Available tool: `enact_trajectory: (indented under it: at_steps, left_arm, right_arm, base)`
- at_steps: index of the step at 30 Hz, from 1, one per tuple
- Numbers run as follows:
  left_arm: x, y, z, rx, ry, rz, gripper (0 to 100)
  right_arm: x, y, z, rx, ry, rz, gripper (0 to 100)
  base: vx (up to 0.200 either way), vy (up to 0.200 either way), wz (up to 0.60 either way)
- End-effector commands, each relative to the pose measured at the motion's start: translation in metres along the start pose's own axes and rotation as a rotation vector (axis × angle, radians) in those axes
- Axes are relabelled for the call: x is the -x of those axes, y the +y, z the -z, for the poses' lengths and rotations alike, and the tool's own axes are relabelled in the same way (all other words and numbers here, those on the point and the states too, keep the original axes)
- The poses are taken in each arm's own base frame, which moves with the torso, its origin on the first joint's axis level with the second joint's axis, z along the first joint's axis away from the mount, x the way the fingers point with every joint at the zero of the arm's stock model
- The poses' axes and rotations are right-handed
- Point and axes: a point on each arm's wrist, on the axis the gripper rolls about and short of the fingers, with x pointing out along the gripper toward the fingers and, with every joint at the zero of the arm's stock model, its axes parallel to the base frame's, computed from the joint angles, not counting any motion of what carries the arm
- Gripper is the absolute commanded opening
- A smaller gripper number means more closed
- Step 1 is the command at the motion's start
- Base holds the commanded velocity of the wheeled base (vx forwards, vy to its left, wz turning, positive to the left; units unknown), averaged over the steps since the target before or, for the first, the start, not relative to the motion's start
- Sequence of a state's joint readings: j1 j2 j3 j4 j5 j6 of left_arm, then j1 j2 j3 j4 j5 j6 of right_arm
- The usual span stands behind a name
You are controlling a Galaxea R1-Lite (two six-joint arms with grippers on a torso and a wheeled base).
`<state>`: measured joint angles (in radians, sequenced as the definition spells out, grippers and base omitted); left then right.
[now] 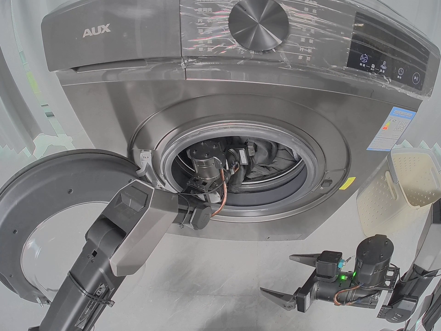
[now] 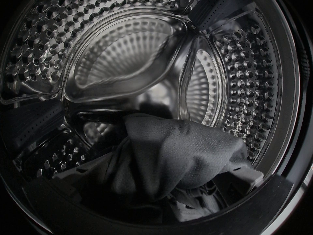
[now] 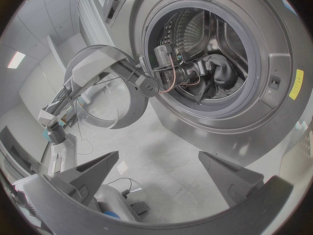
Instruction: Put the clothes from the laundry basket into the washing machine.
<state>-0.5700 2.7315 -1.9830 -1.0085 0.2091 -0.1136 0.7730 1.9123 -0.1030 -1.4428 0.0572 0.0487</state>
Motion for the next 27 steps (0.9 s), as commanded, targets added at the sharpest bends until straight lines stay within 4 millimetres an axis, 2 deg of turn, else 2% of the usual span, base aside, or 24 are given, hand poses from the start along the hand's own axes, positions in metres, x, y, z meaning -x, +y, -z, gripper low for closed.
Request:
enact_trajectory:
  at_steps: [1, 8, 13, 18, 23, 24, 27]
  left_arm:
    - [0.011, -0.013, -0.005, -0.008, 0.049, 0.029, 100]
    - [0.045, -0.017, 0.009, -0.055, 0.228, 0.062, 100]
    - [0.051, -0.018, 0.021, -0.07, 0.268, 0.079, 100]
    - [0.044, -0.019, 0.032, -0.061, 0.255, 0.101, 100]
    - [0.024, -0.014, 0.043, -0.052, 0.212, 0.08, 100]
    - [0.021, -0.011, 0.043, -0.051, 0.204, 0.074, 0]
    - [0.015, -0.009, 0.042, -0.047, 0.183, 0.066, 0]
  right_arm:
    - [0.0, 0.0, 0.0, -0.001, -0.002, 0.0, 100]
    - [0.001, 0.0, -0.001, -0.001, -0.003, 0.0, 100]
    - [0.001, 0.0, -0.001, 0.0, -0.003, 0.0, 100]
    - [0.001, 0.0, 0.0, 0.0, -0.002, 0.0, 100]
    - [0.001, 0.0, 0.0, 0.0, -0.001, -0.001, 100]
    - [0.001, 0.0, -0.001, 0.0, -0.003, -0.001, 100]
    - [0.001, 0.0, -0.001, -0.001, -0.003, 0.0, 100]
  base:
    - [0.0, 0.0, 0.0]
    - [0.0, 0.0, 0.0]
    - [0.0, 0.0, 0.0]
    - [0.0, 0.0, 0.0]
    - [0.0, 0.0, 0.0]
    - [0.0, 0.0, 0.0]
    - [0.0, 0.0, 0.0]
